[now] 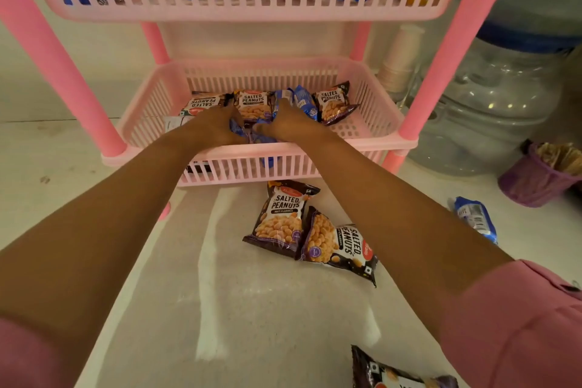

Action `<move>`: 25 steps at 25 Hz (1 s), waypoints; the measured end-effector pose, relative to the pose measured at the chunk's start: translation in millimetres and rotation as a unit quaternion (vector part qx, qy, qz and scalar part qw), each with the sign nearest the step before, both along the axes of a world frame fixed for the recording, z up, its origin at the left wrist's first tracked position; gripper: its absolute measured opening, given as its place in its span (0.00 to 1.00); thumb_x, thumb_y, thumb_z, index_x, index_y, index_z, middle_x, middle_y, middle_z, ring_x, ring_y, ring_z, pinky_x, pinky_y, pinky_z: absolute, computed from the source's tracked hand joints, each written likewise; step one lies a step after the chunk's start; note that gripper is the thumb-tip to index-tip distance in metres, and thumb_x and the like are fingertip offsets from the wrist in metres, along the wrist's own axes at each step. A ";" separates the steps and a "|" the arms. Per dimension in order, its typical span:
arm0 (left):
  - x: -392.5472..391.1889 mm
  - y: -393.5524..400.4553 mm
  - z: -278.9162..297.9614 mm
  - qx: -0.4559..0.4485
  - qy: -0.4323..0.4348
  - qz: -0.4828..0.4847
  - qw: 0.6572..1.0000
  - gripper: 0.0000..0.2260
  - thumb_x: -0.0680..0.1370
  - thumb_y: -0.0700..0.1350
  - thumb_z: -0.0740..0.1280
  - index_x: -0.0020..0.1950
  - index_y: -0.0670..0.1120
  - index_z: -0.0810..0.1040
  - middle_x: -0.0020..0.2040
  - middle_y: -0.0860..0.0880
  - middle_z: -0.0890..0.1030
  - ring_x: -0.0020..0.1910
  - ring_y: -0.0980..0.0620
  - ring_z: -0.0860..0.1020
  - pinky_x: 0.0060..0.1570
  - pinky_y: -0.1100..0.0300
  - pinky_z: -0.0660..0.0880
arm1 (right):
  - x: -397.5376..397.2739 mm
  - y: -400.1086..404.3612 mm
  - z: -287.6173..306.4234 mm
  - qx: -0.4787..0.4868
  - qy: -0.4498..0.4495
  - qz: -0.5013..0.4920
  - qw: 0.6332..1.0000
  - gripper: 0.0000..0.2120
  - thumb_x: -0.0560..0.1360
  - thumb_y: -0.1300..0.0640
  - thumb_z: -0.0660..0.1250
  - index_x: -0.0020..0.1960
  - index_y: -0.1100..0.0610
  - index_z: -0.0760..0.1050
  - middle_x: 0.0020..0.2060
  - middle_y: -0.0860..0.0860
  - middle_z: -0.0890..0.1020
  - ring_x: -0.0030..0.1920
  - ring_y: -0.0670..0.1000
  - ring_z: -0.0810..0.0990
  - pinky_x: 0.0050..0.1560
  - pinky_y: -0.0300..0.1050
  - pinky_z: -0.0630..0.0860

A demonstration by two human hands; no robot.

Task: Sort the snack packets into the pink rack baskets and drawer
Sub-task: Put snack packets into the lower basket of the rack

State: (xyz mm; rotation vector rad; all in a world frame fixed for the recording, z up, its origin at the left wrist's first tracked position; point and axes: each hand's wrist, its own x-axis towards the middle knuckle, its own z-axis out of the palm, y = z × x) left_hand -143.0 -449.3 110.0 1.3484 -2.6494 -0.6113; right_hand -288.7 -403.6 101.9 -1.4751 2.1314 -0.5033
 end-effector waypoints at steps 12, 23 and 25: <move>17.4 71.1 -11.5 -0.341 0.163 0.027 0.925 0.15 0.71 0.43 0.58 0.52 0.39 0.77 0.57 0.37 0.78 0.58 0.38 0.73 0.59 0.46 0.68 | 5.9 193.7 -8.4 -0.272 -0.067 0.123 0.952 0.25 0.74 0.50 0.66 0.69 0.48 0.63 0.64 0.41 0.70 0.62 0.33 0.67 0.62 0.30 0.65; 6.0 166.8 -123.3 -0.119 0.052 -0.051 0.990 0.31 0.75 0.55 0.63 0.74 0.47 0.55 0.77 0.46 0.55 0.75 0.45 0.55 0.72 0.43 0.57 | -4.1 399.1 -72.0 -0.010 0.283 0.351 0.893 0.31 0.68 0.31 0.62 0.68 0.36 0.60 0.67 0.39 0.71 0.63 0.49 0.75 0.56 0.52 0.77; 8.2 171.7 -133.0 -0.118 0.043 -0.046 0.991 0.32 0.75 0.56 0.62 0.75 0.48 0.54 0.77 0.46 0.54 0.75 0.45 0.53 0.72 0.42 0.57 | 0.5 404.5 -82.6 -0.001 0.282 0.332 0.900 0.31 0.71 0.31 0.57 0.70 0.39 0.58 0.69 0.40 0.69 0.66 0.50 0.73 0.56 0.52 0.77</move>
